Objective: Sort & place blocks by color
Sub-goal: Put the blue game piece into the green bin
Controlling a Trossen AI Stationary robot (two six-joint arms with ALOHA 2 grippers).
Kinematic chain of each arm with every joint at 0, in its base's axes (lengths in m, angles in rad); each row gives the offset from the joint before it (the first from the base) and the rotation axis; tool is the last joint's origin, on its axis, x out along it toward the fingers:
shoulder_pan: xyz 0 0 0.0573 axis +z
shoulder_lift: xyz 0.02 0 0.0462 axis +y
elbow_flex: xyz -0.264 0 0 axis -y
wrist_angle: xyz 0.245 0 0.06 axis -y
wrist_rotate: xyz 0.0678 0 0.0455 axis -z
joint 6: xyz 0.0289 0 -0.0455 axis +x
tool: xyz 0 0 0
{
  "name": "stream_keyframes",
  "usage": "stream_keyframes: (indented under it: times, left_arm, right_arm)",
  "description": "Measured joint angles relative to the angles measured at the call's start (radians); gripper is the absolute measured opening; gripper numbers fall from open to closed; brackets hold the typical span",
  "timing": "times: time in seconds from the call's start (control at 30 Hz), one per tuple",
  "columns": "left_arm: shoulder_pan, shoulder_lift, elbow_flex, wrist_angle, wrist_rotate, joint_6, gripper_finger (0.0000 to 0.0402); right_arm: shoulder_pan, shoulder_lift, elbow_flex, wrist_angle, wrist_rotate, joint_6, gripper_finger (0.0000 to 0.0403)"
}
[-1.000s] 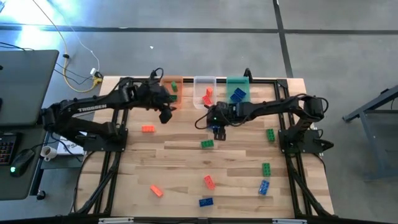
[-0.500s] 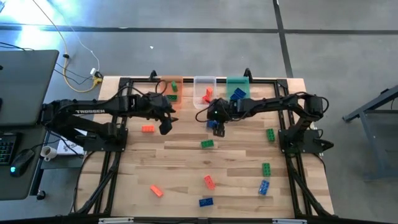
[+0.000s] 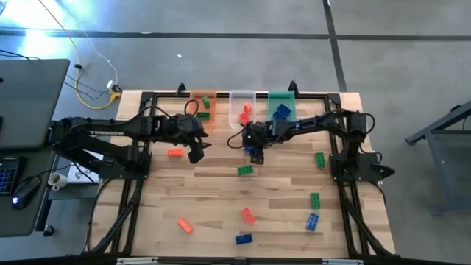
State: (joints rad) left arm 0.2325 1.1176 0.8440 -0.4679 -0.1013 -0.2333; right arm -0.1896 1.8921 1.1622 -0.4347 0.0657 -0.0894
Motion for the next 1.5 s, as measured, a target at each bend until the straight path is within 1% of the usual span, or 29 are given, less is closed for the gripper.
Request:
stream_keyframes:
  times: [0.13, 0.23, 0.33, 0.47, 0.5, 0.77, 1.07, 1.3, 1.5]
  left_arm:
    - [0.000, 0.000, 0.000, 0.000, 0.000, -0.003, 0.0193]
    - [0.000, 0.000, 0.000, 0.000, 0.000, -0.003, 0.0193]
    - [0.000, 0.000, 0.000, 0.000, 0.000, -0.003, 0.0193]
    - [0.000, 0.000, 0.000, 0.000, 0.000, -0.003, 0.0193]
    - [0.000, 0.000, 0.000, 0.000, 0.000, -0.002, 0.0193]
    - [0.000, 0.000, 0.000, 0.000, 0.000, 0.000, 0.0193]
    - [0.001, 0.001, 0.000, -0.005, 0.000, -0.001, 0.0193]
    - [0.001, 0.001, 0.001, -0.007, 0.001, 0.000, 0.0193]
    - [0.000, 0.001, 0.001, -0.007, 0.004, 0.000, 0.0193]
  right_arm:
    - [-0.007, 0.026, 0.000, -0.001, -0.032, 0.010, 0.0255]
    - [-0.008, 0.036, 0.003, -0.001, -0.052, 0.022, 0.0237]
    - [-0.007, 0.036, 0.003, -0.004, -0.063, 0.033, 0.0195]
    - [-0.006, 0.034, 0.003, -0.007, -0.060, 0.040, 0.0119]
    - [-0.006, 0.033, 0.003, -0.008, -0.061, 0.037, 0.0113]
    - [0.004, 0.017, 0.002, -0.056, -0.015, 0.031, 0.0113]
    - [-0.003, -0.102, 0.000, -0.116, 0.093, 0.020, 0.0113]
    - [-0.058, -0.215, 0.001, -0.142, 0.197, 0.010, 0.0113]
    - [-0.148, -0.294, 0.001, -0.147, 0.303, 0.014, 0.0113]
